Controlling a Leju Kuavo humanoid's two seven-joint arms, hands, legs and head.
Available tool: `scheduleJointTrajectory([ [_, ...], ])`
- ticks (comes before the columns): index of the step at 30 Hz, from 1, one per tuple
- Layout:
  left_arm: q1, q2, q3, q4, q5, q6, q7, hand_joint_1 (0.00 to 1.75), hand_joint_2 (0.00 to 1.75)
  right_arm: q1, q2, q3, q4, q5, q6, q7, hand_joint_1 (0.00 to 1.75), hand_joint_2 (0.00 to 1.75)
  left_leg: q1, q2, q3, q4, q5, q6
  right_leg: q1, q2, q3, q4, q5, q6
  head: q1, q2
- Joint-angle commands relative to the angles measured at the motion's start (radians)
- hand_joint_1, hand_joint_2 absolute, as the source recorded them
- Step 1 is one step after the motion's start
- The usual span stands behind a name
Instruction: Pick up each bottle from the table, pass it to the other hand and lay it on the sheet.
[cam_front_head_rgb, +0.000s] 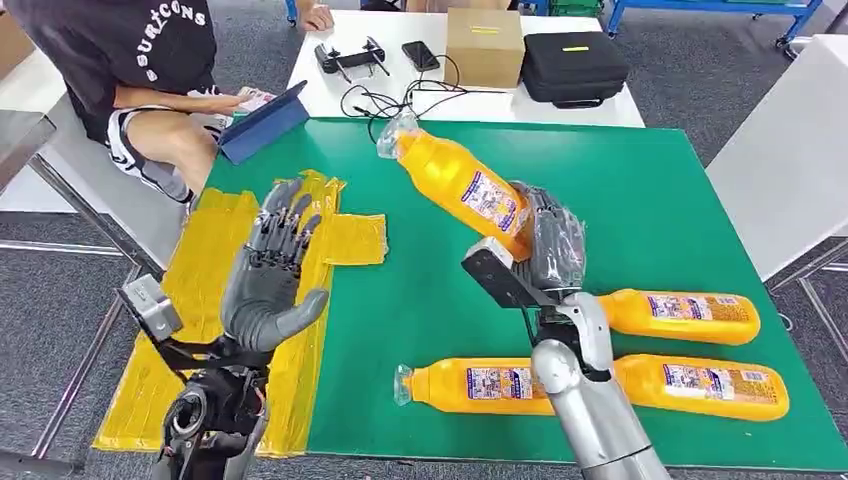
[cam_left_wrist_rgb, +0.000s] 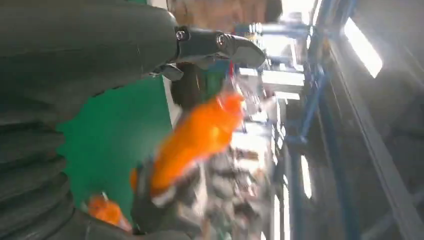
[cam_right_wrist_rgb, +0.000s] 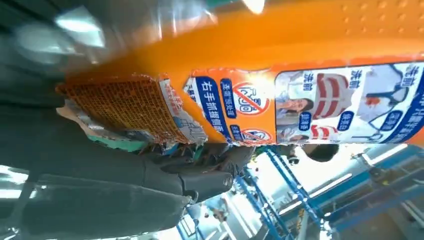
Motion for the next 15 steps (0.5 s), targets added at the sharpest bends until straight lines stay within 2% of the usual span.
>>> scheduleJointTrajectory([
  [1,-0.125,0.015,-0.032,0.131,0.069,-0.011,0.032,0.0,1.75,-0.068,0.052,0.066,0.078,-0.014,-0.002,-0.019,1.75,1.75,0.0,0.002,0.005,-0.002,-0.001,-0.002,0.0,0.001,0.005,-0.002,-0.001,-0.001,0.0,0.0],
  [10,-0.128,0.027,-0.075,0.102,0.069,0.008,0.026,0.0,1.75,-0.105,0.07,0.123,0.115,-0.001,0.027,-0.026,1.75,1.75,0.0,0.002,0.007,-0.002,-0.002,-0.002,0.0,0.0,0.006,-0.002,-0.002,-0.001,0.0,0.0],
  [11,-0.131,0.027,-0.084,0.105,0.065,0.018,0.025,0.0,1.75,-0.117,0.076,0.135,0.132,-0.006,0.024,-0.037,1.75,1.75,0.0,0.001,0.004,-0.001,-0.001,-0.001,0.0,0.001,0.004,-0.001,-0.001,0.0,0.0,0.0],
  [12,-0.135,0.027,-0.087,0.111,0.063,0.026,0.025,0.0,1.75,-0.122,0.08,0.142,0.142,-0.01,0.019,-0.043,1.75,1.75,0.0,0.003,0.011,-0.002,-0.003,-0.003,0.0,0.001,0.011,-0.003,-0.003,-0.001,0.0,0.0],
  [15,-0.151,0.026,-0.091,0.144,0.057,0.069,0.013,0.0,1.75,-0.137,0.092,0.184,0.154,-0.026,-0.01,-0.058,1.75,1.75,0.0,0.004,0.008,-0.002,-0.002,-0.003,0.0,0.003,0.007,-0.002,-0.001,-0.001,0.0,0.0],
])
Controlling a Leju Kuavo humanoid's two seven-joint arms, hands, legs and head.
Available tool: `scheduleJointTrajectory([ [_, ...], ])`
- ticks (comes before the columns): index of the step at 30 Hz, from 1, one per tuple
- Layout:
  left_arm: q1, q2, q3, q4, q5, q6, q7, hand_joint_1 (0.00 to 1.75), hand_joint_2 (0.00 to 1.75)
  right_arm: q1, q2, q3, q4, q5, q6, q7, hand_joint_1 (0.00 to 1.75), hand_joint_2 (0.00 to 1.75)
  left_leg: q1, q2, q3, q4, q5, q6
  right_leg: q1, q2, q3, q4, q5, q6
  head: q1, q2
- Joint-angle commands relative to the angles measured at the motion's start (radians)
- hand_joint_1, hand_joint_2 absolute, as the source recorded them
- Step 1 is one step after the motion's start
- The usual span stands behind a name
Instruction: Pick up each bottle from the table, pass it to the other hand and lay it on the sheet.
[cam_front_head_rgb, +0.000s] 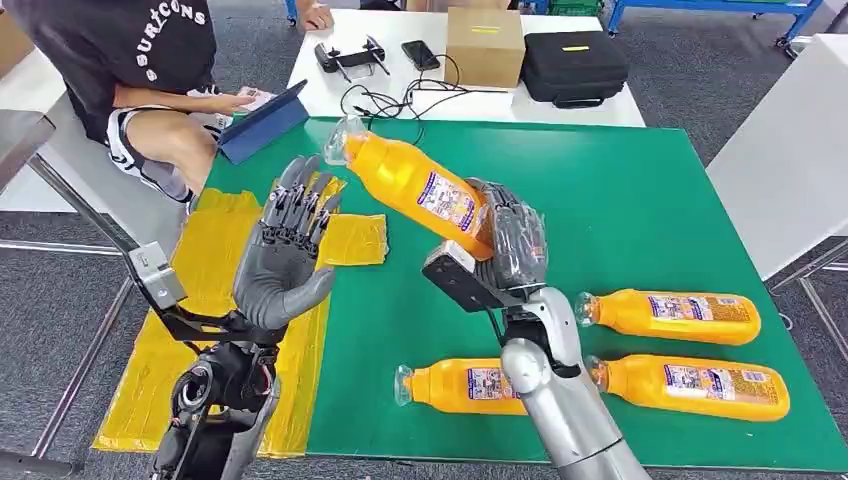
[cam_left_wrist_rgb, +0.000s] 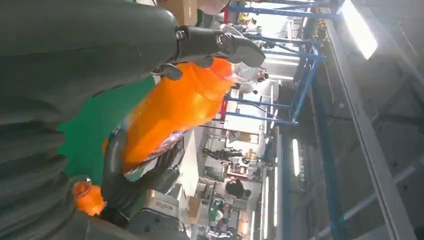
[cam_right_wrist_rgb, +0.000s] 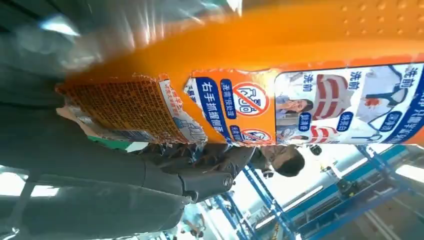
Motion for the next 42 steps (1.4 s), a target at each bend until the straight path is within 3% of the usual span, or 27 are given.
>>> scheduleJointTrajectory([
  [1,-0.069,0.028,-0.053,0.101,-0.013,0.07,-0.013,0.0,1.75,-0.105,0.039,0.113,0.12,-0.029,-0.024,-0.037,1.75,1.75,0.0,0.005,0.01,-0.002,-0.003,-0.004,0.0,0.003,0.009,-0.002,-0.002,-0.001,0.0,0.0],
  [2,-0.07,0.029,-0.052,0.103,-0.013,0.07,-0.013,0.0,1.75,-0.107,0.042,0.116,0.118,-0.029,-0.023,-0.036,1.75,1.75,0.0,0.003,0.004,-0.001,-0.001,-0.002,0.0,0.002,0.003,-0.001,0.0,-0.001,0.0,0.0],
  [13,-0.067,0.029,-0.038,0.135,-0.007,0.101,-0.019,0.0,1.75,-0.13,0.048,0.173,0.125,-0.041,-0.026,-0.055,1.75,1.75,0.0,0.003,0.008,-0.002,-0.002,-0.003,0.0,0.002,0.007,-0.002,-0.002,-0.001,0.0,0.0],
  [18,-0.045,0.017,-0.012,0.131,0.004,0.117,-0.03,0.0,1.75,-0.121,0.049,0.147,0.068,-0.103,-0.163,-0.105,1.75,1.75,0.0,0.003,0.007,-0.002,-0.002,-0.003,0.0,0.001,0.006,-0.002,-0.002,-0.001,0.0,0.0],
  [23,-0.027,0.015,0.008,0.129,-0.001,0.129,-0.027,0.0,1.75,-0.105,0.05,0.131,0.041,-0.138,-0.214,-0.116,1.75,1.75,0.0,0.002,0.008,-0.002,-0.003,-0.003,0.0,0.0,0.008,-0.002,-0.002,-0.001,0.0,0.0],
  [36,-0.059,0.015,-0.005,0.189,0.003,0.13,-0.037,0.0,1.75,-0.107,0.061,0.116,0.05,-0.107,-0.244,-0.102,1.75,1.75,0.0,0.001,0.007,-0.003,-0.002,-0.002,0.0,-0.001,0.007,-0.002,-0.002,-0.001,0.0,0.0],
  [42,-0.062,0.017,-0.003,0.196,0.008,0.138,-0.041,0.0,1.75,-0.135,0.064,0.135,0.101,-0.077,-0.184,-0.071,1.75,1.75,0.0,0.001,0.003,-0.001,-0.001,-0.001,0.0,0.0,0.002,-0.001,-0.001,0.0,0.0,0.0],
])
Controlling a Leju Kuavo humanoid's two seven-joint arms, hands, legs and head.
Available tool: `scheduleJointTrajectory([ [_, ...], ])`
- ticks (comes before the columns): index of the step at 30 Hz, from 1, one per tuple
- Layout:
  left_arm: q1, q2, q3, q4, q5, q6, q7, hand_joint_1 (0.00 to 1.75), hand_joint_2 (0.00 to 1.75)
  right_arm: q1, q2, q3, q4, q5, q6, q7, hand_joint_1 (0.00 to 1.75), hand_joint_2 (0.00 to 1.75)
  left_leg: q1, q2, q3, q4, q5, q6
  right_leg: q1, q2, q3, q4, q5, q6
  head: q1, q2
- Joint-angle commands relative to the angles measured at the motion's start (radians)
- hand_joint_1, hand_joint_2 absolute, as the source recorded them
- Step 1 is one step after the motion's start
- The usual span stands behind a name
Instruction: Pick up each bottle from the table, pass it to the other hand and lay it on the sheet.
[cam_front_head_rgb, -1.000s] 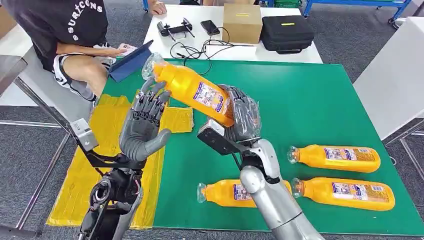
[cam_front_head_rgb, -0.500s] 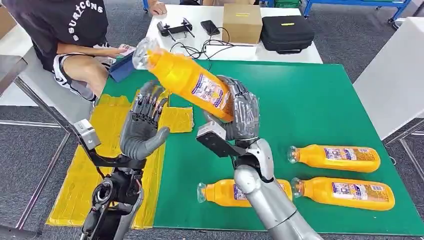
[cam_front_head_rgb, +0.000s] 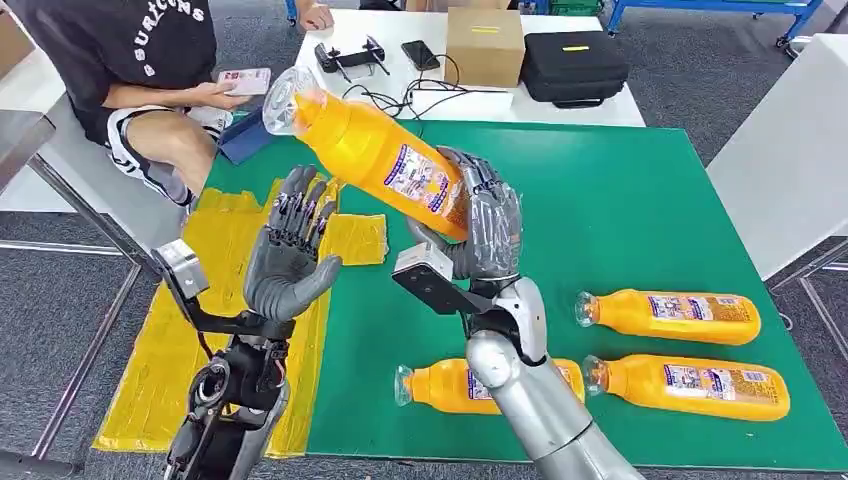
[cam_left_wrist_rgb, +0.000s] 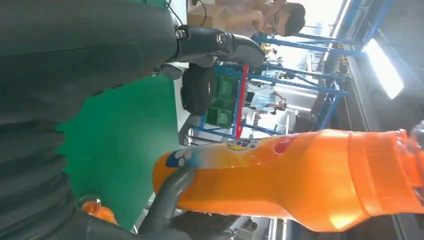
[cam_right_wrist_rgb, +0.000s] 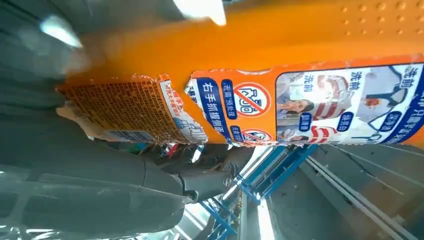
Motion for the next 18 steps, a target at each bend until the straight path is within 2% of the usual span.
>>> scheduleJointTrajectory([
  [1,-0.047,0.013,0.006,0.085,0.008,0.009,-0.003,0.0,1.75,-0.075,0.012,0.024,0.106,0.049,0.07,0.052,1.75,1.75,0.0,0.001,0.003,-0.001,-0.001,-0.001,0.0,0.0,0.002,-0.001,-0.001,0.0,0.0,0.0],
  [6,-0.056,0.011,0.007,0.086,0.006,0.009,0.001,0.0,1.75,-0.124,0.044,0.104,0.239,0.072,0.225,0.085,1.75,1.75,0.0,0.003,0.006,-0.002,-0.002,-0.002,0.0,0.002,0.006,-0.002,-0.001,-0.001,0.0,0.0],
  [11,-0.061,0.016,0.003,0.093,0.008,0.008,0.004,0.0,1.75,-0.128,0.07,0.182,0.308,0.048,0.367,0.079,1.75,1.75,0.001,0.002,0.007,-0.002,-0.002,-0.003,0.001,0.0,0.006,-0.002,-0.002,-0.001,0.0,0.0],
  [13,-0.062,0.016,0.002,0.094,0.012,0.004,0.006,0.0,1.75,-0.129,0.077,0.208,0.327,0.024,0.406,0.062,1.75,1.75,0.002,0.001,0.007,-0.002,-0.002,-0.002,0.001,0.0,0.007,-0.003,-0.002,-0.001,0.0,0.0],
  [14,-0.063,0.016,0.002,0.093,0.012,0.004,0.006,0.0,1.75,-0.128,0.079,0.208,0.327,0.023,0.405,0.061,1.75,1.75,0.002,0.002,0.005,-0.001,-0.002,-0.002,0.001,0.001,0.004,-0.002,-0.001,-0.001,0.0,0.0],
  [17,-0.065,0.015,0.0,0.095,0.014,0.003,0.008,0.0,1.75,-0.127,0.08,0.228,0.329,0.029,0.406,0.057,1.75,1.75,0.002,0.002,0.009,-0.002,-0.003,-0.003,0.001,0.0,0.009,-0.002,-0.003,-0.001,0.0,0.0],
  [18,-0.065,0.015,0.0,0.095,0.014,0.003,0.008,0.0,1.75,-0.127,0.08,0.228,0.329,0.029,0.406,0.057,1.75,1.75,0.001,0.0,0.005,-0.002,-0.001,-0.002,0.001,-0.002,0.005,-0.002,-0.002,-0.001,0.0,0.0],
])
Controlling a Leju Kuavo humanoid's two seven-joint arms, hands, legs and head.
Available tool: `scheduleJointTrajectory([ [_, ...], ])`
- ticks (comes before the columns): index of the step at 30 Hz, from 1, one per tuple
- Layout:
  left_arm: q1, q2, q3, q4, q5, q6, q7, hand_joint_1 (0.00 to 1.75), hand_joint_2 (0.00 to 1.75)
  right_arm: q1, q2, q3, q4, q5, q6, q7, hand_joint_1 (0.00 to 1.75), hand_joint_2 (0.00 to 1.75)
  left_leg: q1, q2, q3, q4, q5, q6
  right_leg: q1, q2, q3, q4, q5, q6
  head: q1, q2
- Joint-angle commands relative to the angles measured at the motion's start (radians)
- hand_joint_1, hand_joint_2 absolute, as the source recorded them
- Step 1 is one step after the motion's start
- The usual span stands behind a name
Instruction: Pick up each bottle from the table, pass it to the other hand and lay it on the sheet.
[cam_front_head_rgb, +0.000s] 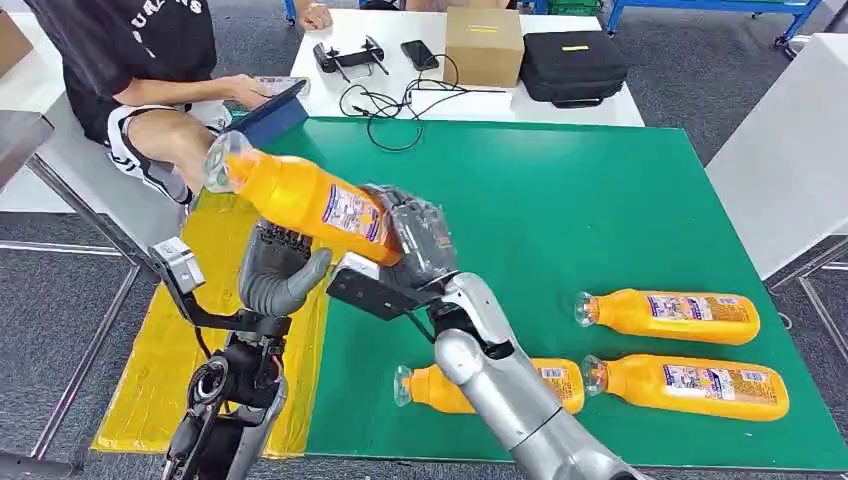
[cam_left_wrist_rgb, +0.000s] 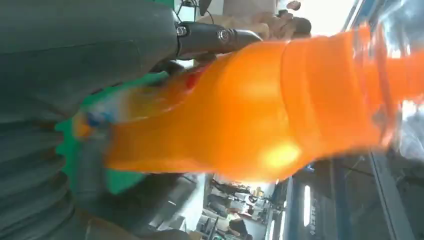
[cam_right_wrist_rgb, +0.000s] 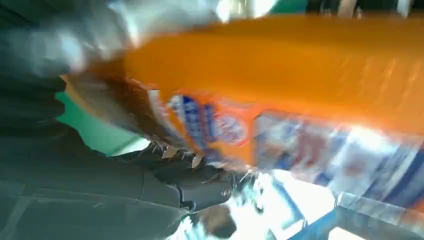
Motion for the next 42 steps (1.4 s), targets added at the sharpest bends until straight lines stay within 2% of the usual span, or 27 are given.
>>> scheduleJointTrajectory([
  [1,-0.061,0.015,-0.019,0.069,0.002,-0.012,0.011,0.0,1.75,-0.05,0.019,0.12,0.139,0.0,0.032,-0.015,1.75,1.75,0.001,0.0,0.003,-0.001,-0.001,-0.001,0.001,-0.001,0.004,-0.001,-0.001,0.0,0.0,0.0],
  [5,-0.069,0.015,-0.021,0.08,0.005,-0.012,0.014,0.0,1.75,-0.052,0.015,0.134,0.132,-0.002,0.033,-0.021,1.75,1.75,0.0,0.0,0.007,-0.002,-0.002,-0.002,0.0,-0.001,0.007,-0.002,-0.002,-0.001,0.0,0.0],
  [7,-0.082,0.014,-0.024,0.097,0.013,-0.014,0.016,0.0,1.75,-0.052,0.018,0.156,0.13,-0.002,0.034,-0.02,1.75,1.75,0.0,0.0,0.003,-0.001,-0.001,-0.001,0.0,-0.001,0.003,-0.001,-0.001,-0.001,0.0,0.0],
  [10,-0.086,0.012,-0.024,0.1,0.016,-0.014,0.017,0.0,1.75,-0.052,0.017,0.169,0.133,-0.005,0.039,-0.023,1.75,1.75,0.001,0.0,0.006,-0.002,-0.002,-0.002,0.001,-0.002,0.006,-0.002,-0.002,-0.001,0.0,0.0],
  [12,-0.089,0.011,-0.023,0.101,0.016,-0.013,0.017,0.0,1.75,-0.053,0.016,0.177,0.137,-0.008,0.043,-0.03,1.75,1.75,0.0,-0.001,0.002,-0.001,0.0,-0.001,0.001,-0.001,0.003,-0.001,-0.001,-0.001,0.0,0.0],
  [15,-0.088,0.015,-0.022,0.101,0.016,-0.004,0.018,0.0,1.75,-0.058,0.017,0.199,0.147,-0.034,0.032,-0.033,1.75,1.75,0.001,-0.001,0.007,-0.002,-0.002,-0.003,0.001,-0.002,0.007,-0.002,-0.003,-0.001,0.0,0.0],
  [16,-0.087,0.015,-0.024,0.096,0.01,0.012,0.015,1.31,1.75,-0.06,0.015,0.208,0.148,-0.048,0.026,-0.028,1.75,1.75,0.001,-0.001,0.007,-0.002,-0.002,-0.002,0.001,-0.002,0.007,-0.002,-0.003,-0.001,0.0,0.0],
  [17,-0.086,0.015,-0.024,0.095,0.011,0.013,0.015,1.75,1.75,-0.06,0.014,0.212,0.148,-0.052,0.025,-0.027,1.75,1.75,0.0,0.0,0.008,-0.002,-0.002,-0.003,0.001,-0.002,0.008,-0.002,-0.003,-0.001,0.0,0.0],
  [19,-0.083,0.018,-0.027,0.087,0.009,0.018,0.014,1.75,1.75,-0.059,0.009,0.224,0.142,-0.073,0.018,-0.022,1.75,1.75,0.001,0.0,0.008,-0.002,-0.002,-0.003,0.001,-0.002,0.009,-0.002,-0.003,-0.001,0.0,0.0],
  [20,-0.084,0.018,-0.028,0.087,0.008,0.022,0.013,1.75,1.75,-0.06,0.007,0.227,0.141,-0.079,0.016,-0.021,1.75,1.75,0.0,0.0,0.003,-0.001,-0.001,-0.002,0.0,-0.002,0.004,-0.001,-0.001,-0.001,0.0,0.0],
  [24,-0.084,0.018,-0.028,0.087,0.008,0.022,0.013,1.75,1.75,-0.06,0.007,0.227,0.141,-0.079,0.016,-0.021,1.75,1.75,0.001,0.0,0.007,-0.002,-0.002,-0.002,0.001,-0.003,0.008,-0.002,-0.003,-0.001,0.0,0.0],
  [26,-0.084,0.018,-0.028,0.087,0.008,0.022,0.013,1.75,1.75,-0.06,0.007,0.227,0.141,-0.079,0.016,-0.021,1.75,1.75,0.0,0.0,0.002,-0.001,0.0,-0.001,0.0,-0.002,0.002,-0.001,-0.001,-0.001,0.0,0.0],
  [28,-0.084,0.018,-0.028,0.087,0.008,0.022,0.013,1.75,1.75,-0.06,0.007,0.227,0.141,-0.079,0.016,-0.021,1.75,1.75,0.001,-0.001,0.005,-0.001,-0.002,-0.002,0.0,-0.003,0.006,-0.002,-0.002,-0.001,0.0,0.0],
  [41,-0.08,0.02,-0.028,0.106,0.007,0.042,-0.006,1.75,1.75,-0.051,-0.001,0.228,0.13,-0.106,0.002,-0.019,1.75,1.75,0.0,-0.001,0.003,-0.001,-0.001,-0.001,0.0,-0.002,0.004,-0.002,-0.001,-0.001,0.0,0.0],
  [42,-0.078,0.023,-0.026,0.101,0.003,0.049,-0.013,1.75,1.75,-0.051,-0.005,0.224,0.127,-0.109,-0.005,-0.019,1.75,1.75,0.001,-0.001,0.007,-0.002,-0.002,-0.002,0.001,-0.003,0.007,-0.002,-0.003,-0.001,0.0,0.0],
])
